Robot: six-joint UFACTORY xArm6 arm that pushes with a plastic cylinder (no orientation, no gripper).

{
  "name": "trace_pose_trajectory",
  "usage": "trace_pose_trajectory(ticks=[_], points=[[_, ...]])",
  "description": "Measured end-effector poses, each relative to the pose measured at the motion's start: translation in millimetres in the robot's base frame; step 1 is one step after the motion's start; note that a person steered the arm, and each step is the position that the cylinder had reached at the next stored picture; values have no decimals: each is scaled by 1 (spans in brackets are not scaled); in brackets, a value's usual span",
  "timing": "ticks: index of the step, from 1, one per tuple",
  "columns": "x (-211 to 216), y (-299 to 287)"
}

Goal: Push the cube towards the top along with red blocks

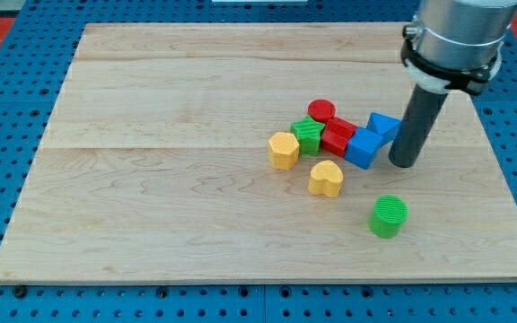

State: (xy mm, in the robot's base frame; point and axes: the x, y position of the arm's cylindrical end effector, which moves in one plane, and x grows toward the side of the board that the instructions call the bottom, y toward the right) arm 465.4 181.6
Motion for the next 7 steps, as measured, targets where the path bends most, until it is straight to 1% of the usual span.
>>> trace_pose_trajectory(ticks=[3, 5, 7], points=[[-3, 19], [-3, -39], [-11, -126]])
